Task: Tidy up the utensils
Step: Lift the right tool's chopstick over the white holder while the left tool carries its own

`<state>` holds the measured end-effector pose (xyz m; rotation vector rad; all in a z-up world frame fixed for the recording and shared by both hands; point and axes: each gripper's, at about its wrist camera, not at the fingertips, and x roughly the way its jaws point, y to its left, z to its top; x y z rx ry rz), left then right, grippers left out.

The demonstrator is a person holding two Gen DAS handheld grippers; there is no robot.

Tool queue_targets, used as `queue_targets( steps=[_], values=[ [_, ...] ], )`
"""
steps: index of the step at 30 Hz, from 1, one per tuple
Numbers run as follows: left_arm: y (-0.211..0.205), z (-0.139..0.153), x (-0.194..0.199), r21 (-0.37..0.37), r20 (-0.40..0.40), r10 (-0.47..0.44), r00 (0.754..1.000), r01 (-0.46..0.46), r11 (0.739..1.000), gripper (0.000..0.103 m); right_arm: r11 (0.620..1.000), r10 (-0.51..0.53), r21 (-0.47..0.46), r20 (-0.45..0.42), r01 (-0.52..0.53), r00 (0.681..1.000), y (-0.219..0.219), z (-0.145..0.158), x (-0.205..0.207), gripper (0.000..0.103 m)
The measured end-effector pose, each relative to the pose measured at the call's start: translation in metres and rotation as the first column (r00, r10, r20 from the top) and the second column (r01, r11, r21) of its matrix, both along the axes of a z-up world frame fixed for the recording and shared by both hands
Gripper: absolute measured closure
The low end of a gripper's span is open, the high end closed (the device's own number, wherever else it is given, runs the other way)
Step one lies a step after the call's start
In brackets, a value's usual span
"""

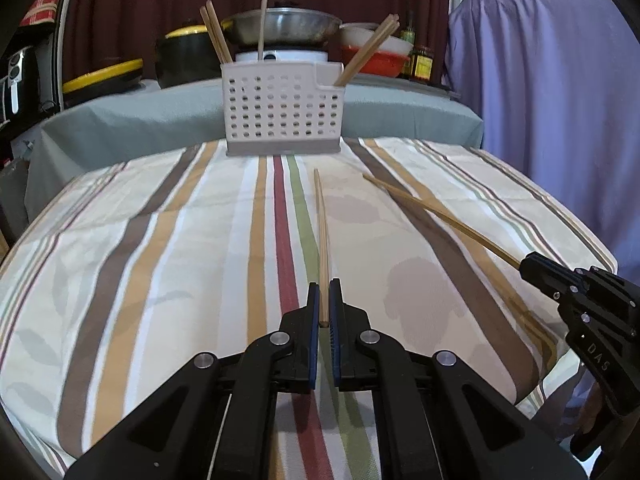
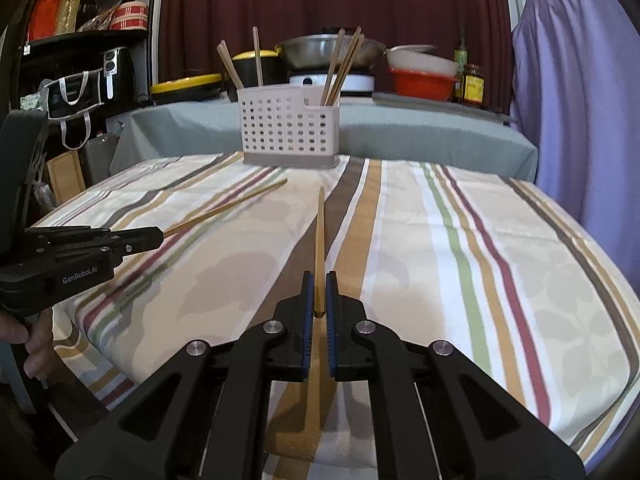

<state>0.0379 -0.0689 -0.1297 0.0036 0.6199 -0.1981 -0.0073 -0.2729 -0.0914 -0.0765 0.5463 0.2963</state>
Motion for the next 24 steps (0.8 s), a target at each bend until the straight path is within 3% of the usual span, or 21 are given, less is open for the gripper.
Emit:
queue_targets(
  steps=[12,24],
  values=[
    [0.012,0.035,-0.014,0.038,0.138,0.007,0.99,-0.013,0.999,0.098,1.0,-0.003,0.009,0.136,0.001,0.991,0.001,0.052,-0.004,0.097],
    [0.031,0.075,-0.021,-0.003,0.224,0.039,0.974,-0.039,0.999,0.098,1.0,-0.004,0.031,0.252,-0.004,0.968,0.001,0.097,-0.004,0.097]
  ],
)
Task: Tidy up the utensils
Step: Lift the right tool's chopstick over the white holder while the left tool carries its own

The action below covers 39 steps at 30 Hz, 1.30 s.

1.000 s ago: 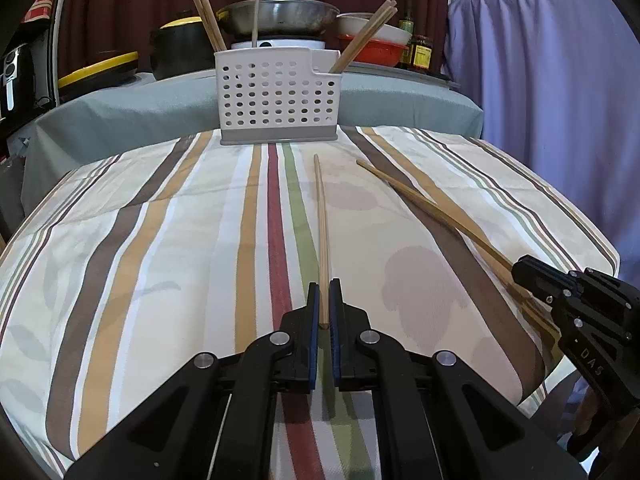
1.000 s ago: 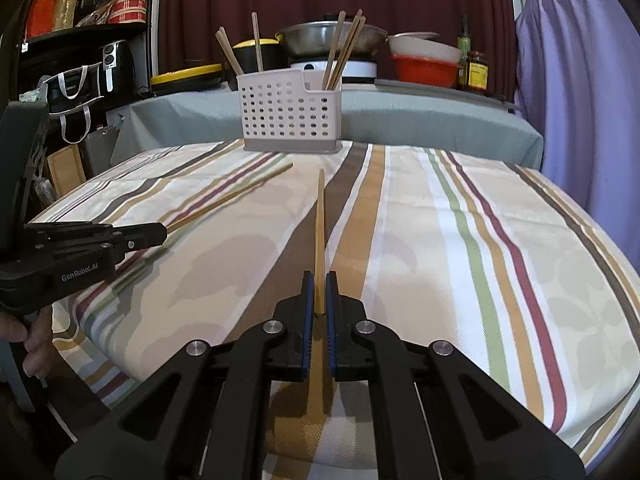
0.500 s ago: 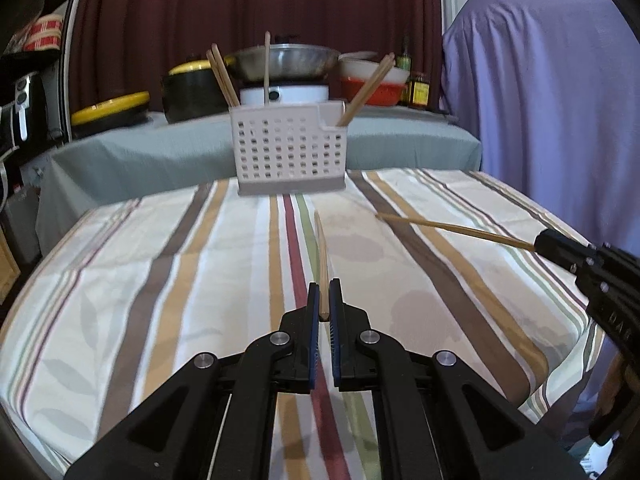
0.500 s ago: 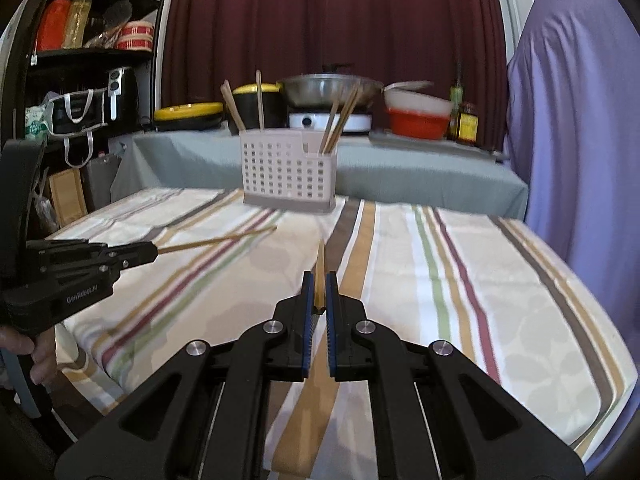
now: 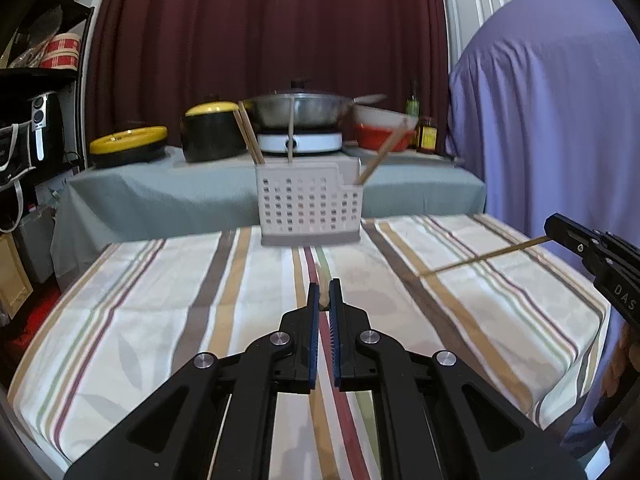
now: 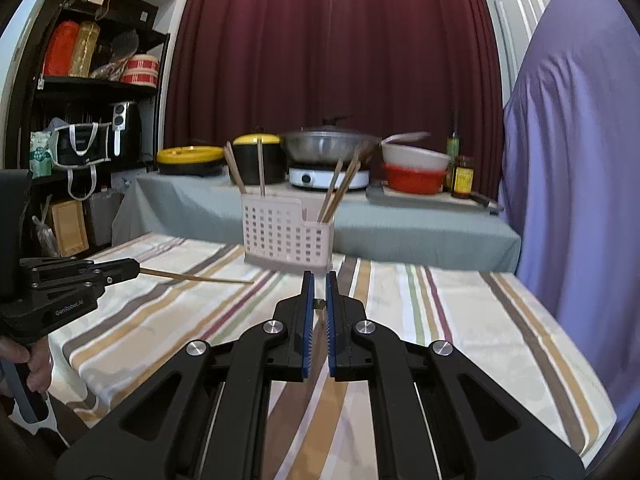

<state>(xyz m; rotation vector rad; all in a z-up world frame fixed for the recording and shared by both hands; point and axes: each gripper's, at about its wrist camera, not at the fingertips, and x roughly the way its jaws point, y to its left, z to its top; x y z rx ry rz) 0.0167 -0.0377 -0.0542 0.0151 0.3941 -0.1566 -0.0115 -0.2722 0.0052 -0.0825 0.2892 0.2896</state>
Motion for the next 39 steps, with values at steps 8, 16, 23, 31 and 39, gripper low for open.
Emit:
queue_targets(
  steps=[8,16,23,31,39],
  values=[
    [0.011,0.03,-0.009,-0.009,0.056,0.006,0.998,-0.006,1.0,0.098,1.0,0.002,0.019,0.072,-0.003,0.997,-0.002,0.027,0.003,0.097],
    [0.02,0.055,-0.015,-0.04,0.083,0.012,0.997,-0.008,0.999,0.098,0.999,0.013,0.03,0.089,-0.016,0.996,0.0,0.039,0.007,0.097],
    [0.029,0.069,-0.012,-0.055,0.075,0.017,0.997,-0.013,0.998,0.098,0.999,0.025,0.031,0.097,-0.028,0.995,0.006,0.045,0.012,0.097],
    [0.033,0.073,-0.008,-0.061,0.082,0.03,0.996,-0.025,0.998,0.098,0.999,0.03,0.036,0.092,-0.033,0.995,0.012,0.053,0.02,0.097],
    [0.038,0.096,-0.003,-0.068,0.135,0.057,0.989,-0.048,0.997,0.098,0.999,0.033,0.032,0.104,-0.036,0.994,0.023,0.072,0.033,0.097]
  ],
)
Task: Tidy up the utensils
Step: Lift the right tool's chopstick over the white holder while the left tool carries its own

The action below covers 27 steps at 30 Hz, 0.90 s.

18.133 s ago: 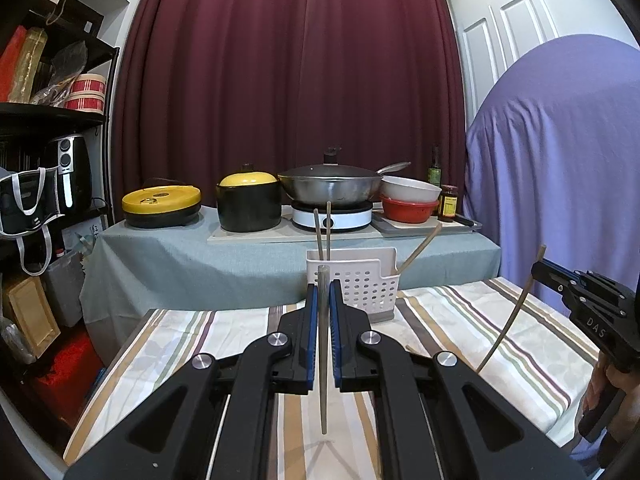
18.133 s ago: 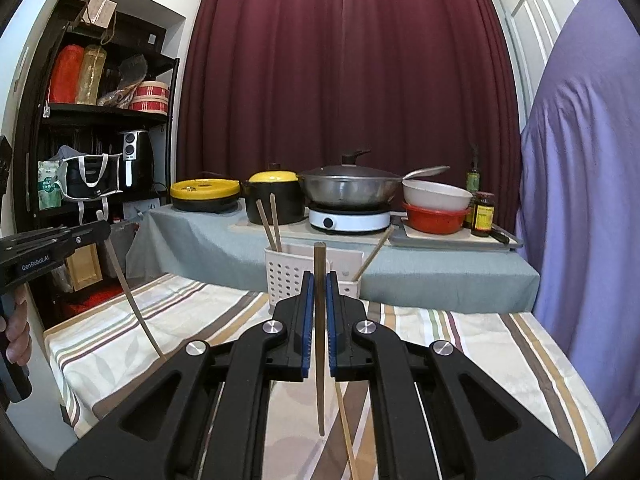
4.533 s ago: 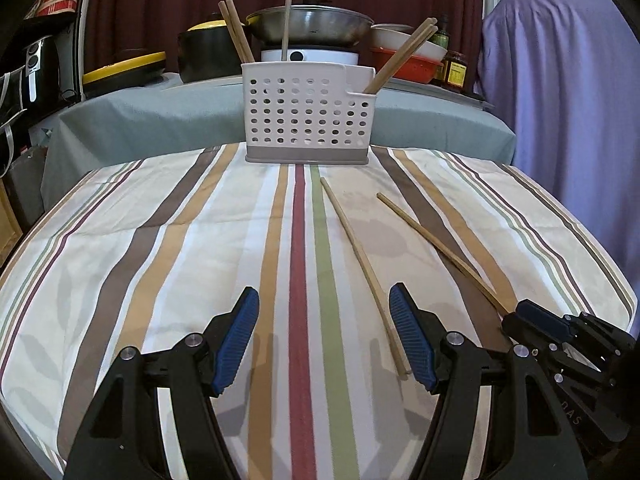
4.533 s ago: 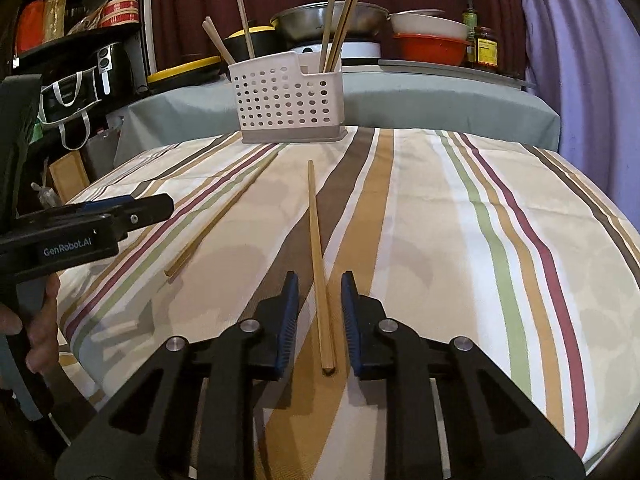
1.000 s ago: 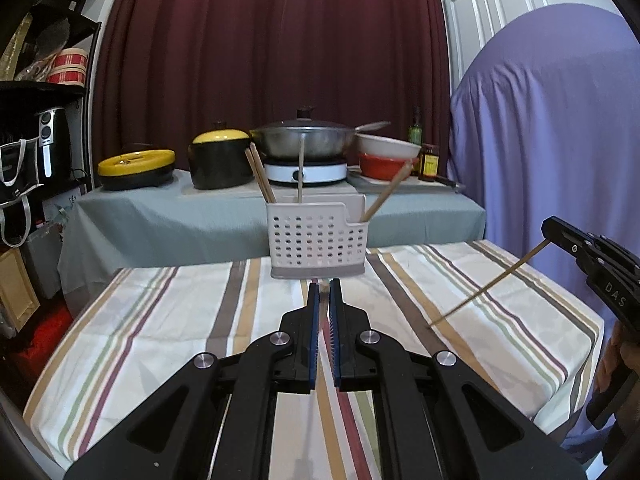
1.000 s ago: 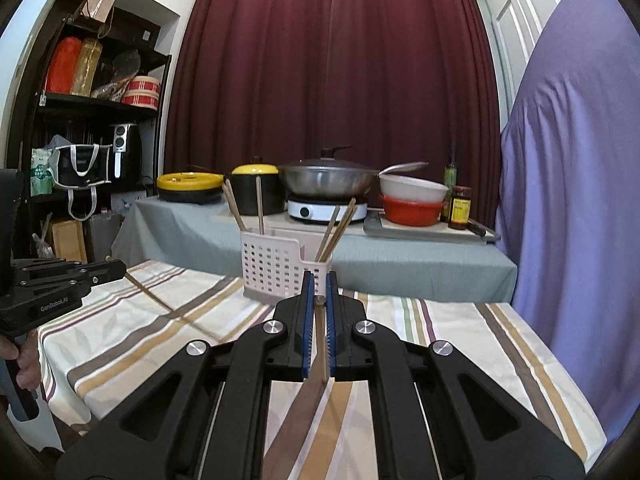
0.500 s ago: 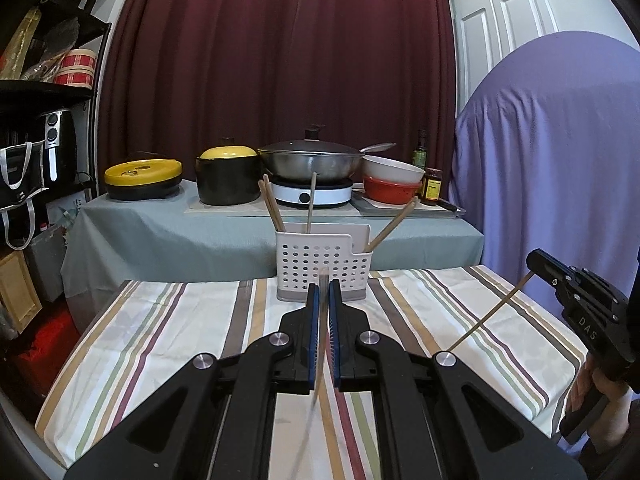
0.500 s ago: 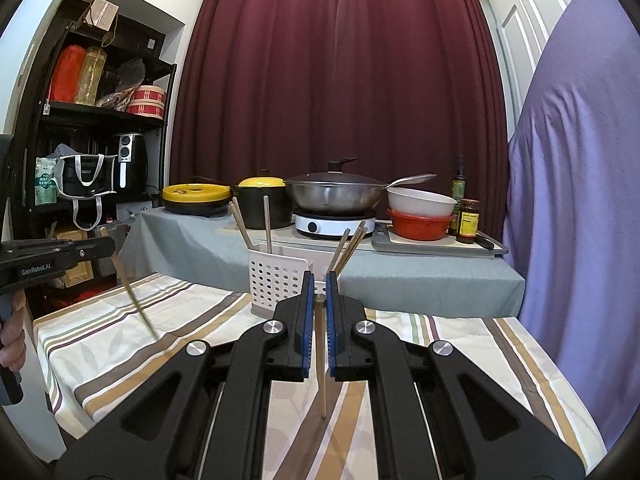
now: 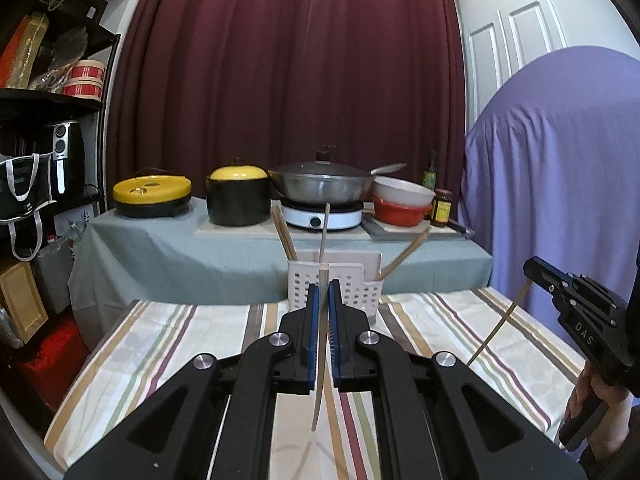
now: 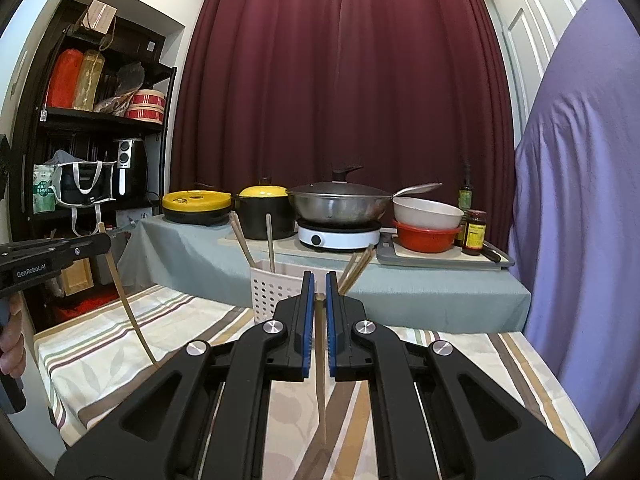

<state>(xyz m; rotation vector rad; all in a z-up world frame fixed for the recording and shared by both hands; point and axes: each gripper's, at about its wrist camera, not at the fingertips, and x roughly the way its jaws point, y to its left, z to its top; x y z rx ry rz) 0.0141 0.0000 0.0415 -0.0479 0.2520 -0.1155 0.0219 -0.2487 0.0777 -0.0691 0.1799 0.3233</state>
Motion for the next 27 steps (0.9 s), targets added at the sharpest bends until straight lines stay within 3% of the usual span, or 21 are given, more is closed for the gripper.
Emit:
queue_targets(
  steps=[27],
  values=[
    [0.028,0.055,0.091,-0.069,0.173,0.064,0.983,-0.053,0.996,0.098,0.998,0.051,0.038,0.144,-0.057,0.988,0.044,0.062,0.121,0.097]
  ],
)
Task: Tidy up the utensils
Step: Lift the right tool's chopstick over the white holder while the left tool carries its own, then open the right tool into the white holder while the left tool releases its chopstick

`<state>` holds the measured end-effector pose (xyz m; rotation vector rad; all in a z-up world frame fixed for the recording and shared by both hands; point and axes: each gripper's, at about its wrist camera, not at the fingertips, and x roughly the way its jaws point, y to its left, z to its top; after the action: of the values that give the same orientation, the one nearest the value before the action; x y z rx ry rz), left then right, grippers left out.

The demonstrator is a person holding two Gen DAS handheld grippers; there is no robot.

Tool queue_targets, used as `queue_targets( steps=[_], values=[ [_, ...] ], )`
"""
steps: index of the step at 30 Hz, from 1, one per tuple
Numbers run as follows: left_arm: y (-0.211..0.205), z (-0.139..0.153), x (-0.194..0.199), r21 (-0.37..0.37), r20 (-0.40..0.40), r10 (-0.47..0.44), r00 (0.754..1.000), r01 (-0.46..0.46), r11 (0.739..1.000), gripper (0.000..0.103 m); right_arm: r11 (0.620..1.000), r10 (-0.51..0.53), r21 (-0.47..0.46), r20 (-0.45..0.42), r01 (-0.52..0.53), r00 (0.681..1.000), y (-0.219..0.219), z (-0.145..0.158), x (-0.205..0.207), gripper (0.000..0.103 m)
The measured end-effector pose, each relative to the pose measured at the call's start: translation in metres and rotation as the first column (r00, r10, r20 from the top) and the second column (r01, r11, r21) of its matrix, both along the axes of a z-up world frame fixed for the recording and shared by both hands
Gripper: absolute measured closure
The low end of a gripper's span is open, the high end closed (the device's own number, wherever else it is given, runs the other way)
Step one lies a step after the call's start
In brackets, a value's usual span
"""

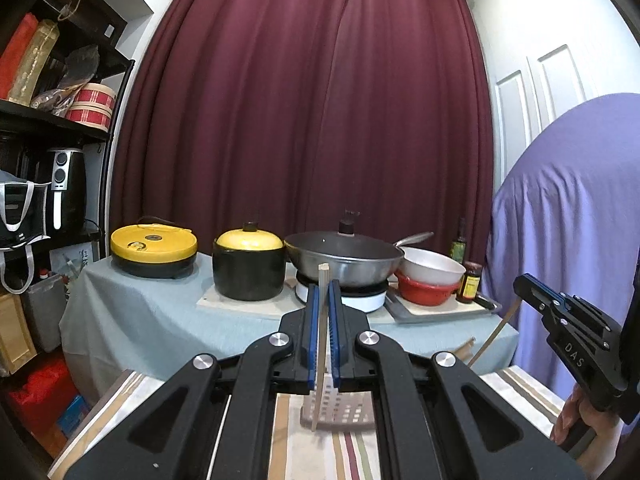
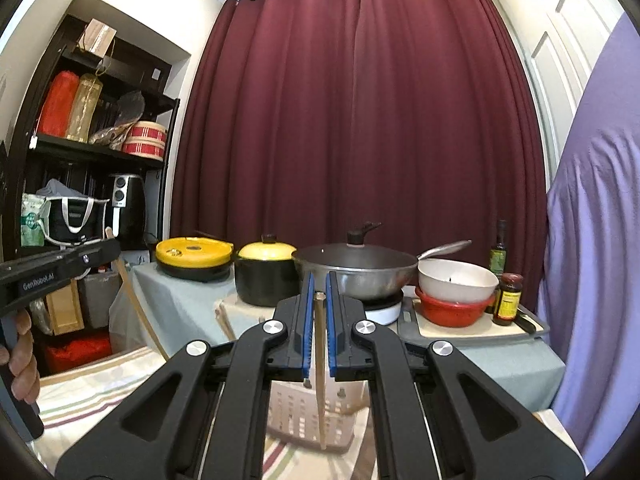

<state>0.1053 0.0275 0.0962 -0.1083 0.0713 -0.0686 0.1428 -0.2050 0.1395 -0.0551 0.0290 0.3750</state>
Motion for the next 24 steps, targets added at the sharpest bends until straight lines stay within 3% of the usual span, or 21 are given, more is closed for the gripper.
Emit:
queue_targets(
  steps=[24],
  values=[
    [-0.009,0.025,0.077,-0.013,0.084,-0.011,0.996,0.012,1.0,0.098,0.998,-0.009,0.064,0.076,0.004,0.997,0.01,0.013,0.084,0.097]
  ],
)
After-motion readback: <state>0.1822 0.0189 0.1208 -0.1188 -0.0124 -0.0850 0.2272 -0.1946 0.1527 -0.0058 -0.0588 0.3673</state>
